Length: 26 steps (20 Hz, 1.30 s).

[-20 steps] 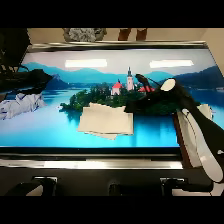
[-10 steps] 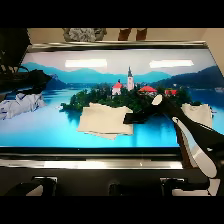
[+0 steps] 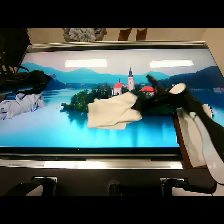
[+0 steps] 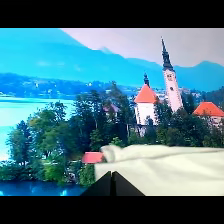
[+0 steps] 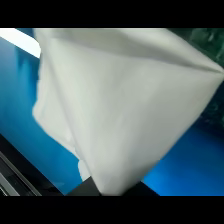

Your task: Fold the shirts.

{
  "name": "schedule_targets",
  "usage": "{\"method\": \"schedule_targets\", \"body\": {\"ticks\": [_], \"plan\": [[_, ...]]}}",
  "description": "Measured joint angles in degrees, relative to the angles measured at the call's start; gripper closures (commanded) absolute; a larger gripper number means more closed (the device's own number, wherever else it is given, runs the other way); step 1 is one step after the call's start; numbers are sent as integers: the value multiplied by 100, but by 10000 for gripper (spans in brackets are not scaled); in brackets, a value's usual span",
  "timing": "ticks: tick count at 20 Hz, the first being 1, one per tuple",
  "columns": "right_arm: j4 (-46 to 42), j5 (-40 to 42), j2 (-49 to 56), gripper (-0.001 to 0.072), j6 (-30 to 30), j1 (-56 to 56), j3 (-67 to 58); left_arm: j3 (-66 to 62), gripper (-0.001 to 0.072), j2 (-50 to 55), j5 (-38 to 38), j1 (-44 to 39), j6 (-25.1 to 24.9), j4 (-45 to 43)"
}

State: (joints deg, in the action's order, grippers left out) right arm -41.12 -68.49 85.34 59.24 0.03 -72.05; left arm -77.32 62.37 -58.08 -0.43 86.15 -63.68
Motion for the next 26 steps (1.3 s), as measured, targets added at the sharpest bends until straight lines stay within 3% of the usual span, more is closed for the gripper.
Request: {"method": "schedule_targets", "body": {"ticks": [6,13,19,26], "plan": [[146,-1126,-726,658,131,-2048,-754,0,682,0,0,0,-9,0],[-138,-1888,-1049,658,540,-4140,-1550,0,682,0,0,0,-63,-2],[-214,-1871,-1080,658,616,-5047,-2028,0,682,0,15,0,-85,-2],[120,-1051,-850,658,538,-4666,-2129,2,682,0,170,0,-85,0]]}}
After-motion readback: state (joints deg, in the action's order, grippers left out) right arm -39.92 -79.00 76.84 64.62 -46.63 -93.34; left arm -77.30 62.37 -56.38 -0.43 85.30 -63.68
